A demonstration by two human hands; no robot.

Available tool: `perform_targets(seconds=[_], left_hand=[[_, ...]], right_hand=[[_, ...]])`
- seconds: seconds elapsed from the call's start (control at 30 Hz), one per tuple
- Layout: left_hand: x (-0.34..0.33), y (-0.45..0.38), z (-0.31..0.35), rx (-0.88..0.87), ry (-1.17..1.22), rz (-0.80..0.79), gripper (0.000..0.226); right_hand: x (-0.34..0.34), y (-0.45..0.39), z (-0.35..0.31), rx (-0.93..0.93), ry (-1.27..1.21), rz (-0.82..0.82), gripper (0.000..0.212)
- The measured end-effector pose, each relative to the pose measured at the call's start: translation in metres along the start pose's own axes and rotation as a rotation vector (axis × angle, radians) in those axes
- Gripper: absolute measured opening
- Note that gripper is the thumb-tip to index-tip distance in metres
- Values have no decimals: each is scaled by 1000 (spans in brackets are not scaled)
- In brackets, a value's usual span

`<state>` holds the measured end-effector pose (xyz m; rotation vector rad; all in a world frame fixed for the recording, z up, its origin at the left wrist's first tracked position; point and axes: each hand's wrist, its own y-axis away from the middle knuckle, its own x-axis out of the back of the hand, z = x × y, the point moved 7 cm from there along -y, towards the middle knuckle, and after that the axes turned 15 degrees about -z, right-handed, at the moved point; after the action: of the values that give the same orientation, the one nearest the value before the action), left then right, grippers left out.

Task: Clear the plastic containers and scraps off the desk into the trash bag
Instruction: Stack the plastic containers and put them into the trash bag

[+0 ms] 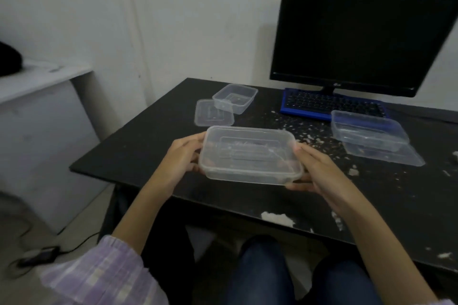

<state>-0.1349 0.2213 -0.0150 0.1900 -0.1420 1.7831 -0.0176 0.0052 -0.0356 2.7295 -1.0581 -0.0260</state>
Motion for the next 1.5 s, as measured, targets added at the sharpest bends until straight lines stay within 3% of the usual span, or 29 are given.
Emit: perform_targets(seconds=[0.2,0.5,0.67,0.73,0.83,0.93,1.0,1.1,1.17,1.37,1.5], left_hand=[[63,91,-29,61,61,185,31],[109,170,-113,303,33,290,28],[97,153,-176,432,60,411,26],[98,139,-206,469,-89,471,22],[96,122,-231,610,-419,481,50],[83,111,-244,693,-468,399,77],[81,110,-259,711,-428,369,68],[89,118,-269,738,-410,415,27],[93,125,-267,674,-372,443,11],[100,139,-250,551,-324,462,14],[99,140,-248,524,-279,450,19]], right_hand=[[-90,8,8,70,-71,-209,13],[-183,17,77,-52,-120,-381,33],[-185,-2,129,-170,-101,-348,38],[-179,-12,146,-206,-94,-312,40],[-166,-26,167,-238,-56,-227,42],[-157,-43,183,-257,-35,-154,50],[-158,-55,190,-263,-36,-137,52],[-163,-71,193,-237,-14,-101,40],[-171,-83,197,-230,55,-85,30],[-217,-109,195,-179,301,-151,52],[-275,-110,199,-241,458,-507,51]])
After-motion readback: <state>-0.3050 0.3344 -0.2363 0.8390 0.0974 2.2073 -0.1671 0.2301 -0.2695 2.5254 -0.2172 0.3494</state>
